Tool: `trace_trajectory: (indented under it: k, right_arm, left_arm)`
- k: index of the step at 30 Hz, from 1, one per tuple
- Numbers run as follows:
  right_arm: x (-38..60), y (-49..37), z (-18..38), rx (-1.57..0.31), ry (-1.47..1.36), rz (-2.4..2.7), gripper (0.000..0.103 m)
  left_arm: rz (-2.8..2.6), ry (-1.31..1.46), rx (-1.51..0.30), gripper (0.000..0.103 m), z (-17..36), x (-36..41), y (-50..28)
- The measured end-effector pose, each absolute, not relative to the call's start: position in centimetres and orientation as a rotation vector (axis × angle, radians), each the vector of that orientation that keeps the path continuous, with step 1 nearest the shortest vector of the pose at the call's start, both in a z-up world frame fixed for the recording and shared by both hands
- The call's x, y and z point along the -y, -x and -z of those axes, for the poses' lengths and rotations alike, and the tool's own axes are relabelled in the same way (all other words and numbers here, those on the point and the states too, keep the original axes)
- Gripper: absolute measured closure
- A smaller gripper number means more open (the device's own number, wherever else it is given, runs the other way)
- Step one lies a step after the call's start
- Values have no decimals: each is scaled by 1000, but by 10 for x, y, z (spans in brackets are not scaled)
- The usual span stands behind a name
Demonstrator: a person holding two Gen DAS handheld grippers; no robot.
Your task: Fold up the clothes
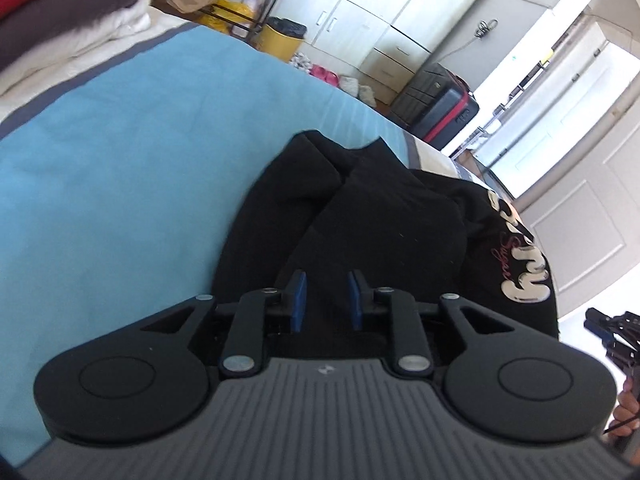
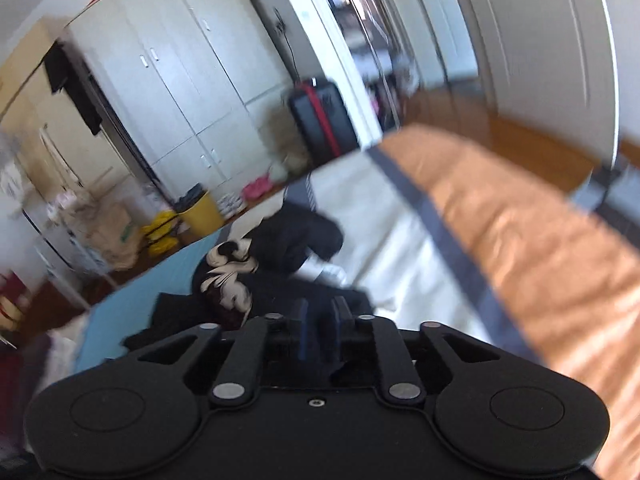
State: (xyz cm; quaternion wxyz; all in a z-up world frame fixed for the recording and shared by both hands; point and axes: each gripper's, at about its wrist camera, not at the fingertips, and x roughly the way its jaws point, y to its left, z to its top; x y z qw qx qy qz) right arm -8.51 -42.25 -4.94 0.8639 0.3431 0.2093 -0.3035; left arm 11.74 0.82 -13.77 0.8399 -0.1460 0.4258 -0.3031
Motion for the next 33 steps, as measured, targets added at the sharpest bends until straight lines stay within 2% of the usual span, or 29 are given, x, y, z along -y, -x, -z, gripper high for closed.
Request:
trace_trajectory:
  k: [1,2,4,10,16,18,19,20,21,25,27,28,29,30,31,32,33]
  right_arm:
    - [428,88,53,-433,-778,617,67]
    - [427,97,57,-429,-818,608,64]
    - [426,110,65,-427,-870,604,60]
    - [426,129,90,-467,-1024,595,56]
    - [430,130,94,-490,-1076,588,53]
    - [429,129,93,-491,-1066,590,52]
    - [428,129,92,-492,-1062,590,52]
    - [428,128,92,-493,-1057,591,52]
    - [427,128,91,-494,-1052,592,52]
    - [424,127,89,-497,-1033,595,51]
    - [423,126,87,-498,-1023,596,51]
    - [422,126,87,-499,-1019,597,51]
    - [422,125,86,-500,-1015,598,51]
    - [422,124,87,-504,-1013,605,51]
    - [421,121,87,-519,-986,626,51]
    - [421,118,86,-534,-958,646,51]
    - [420,115,86,-548,-931,665,51]
  left_arm:
    - [638,302,-892,75,137,-8,-118]
    - [638,291,-886,66,138,-5,-120]
    - [635,261,-887,57,141,2,-124]
    - [591,162,-1003,56,170,30,-145]
    - [571,272,-1106,55,189,21,-155]
    - [577,311,-1119,59,189,16,-155]
    - [584,293,-1115,69,188,16,-153]
    - [595,255,-1103,93,186,19,-151]
    - [613,211,-1087,100,183,23,-147]
    - [692,74,-1009,99,169,43,-127]
    - [714,46,-993,94,166,51,-122]
    - [711,53,-1003,81,168,52,-124]
    - [697,66,-1020,62,172,53,-127]
    - [686,74,-1043,60,177,54,-131]
    - [681,74,-1075,71,183,56,-135]
    - [673,65,-1085,98,184,57,-136]
    - [663,39,-1058,100,180,58,-132]
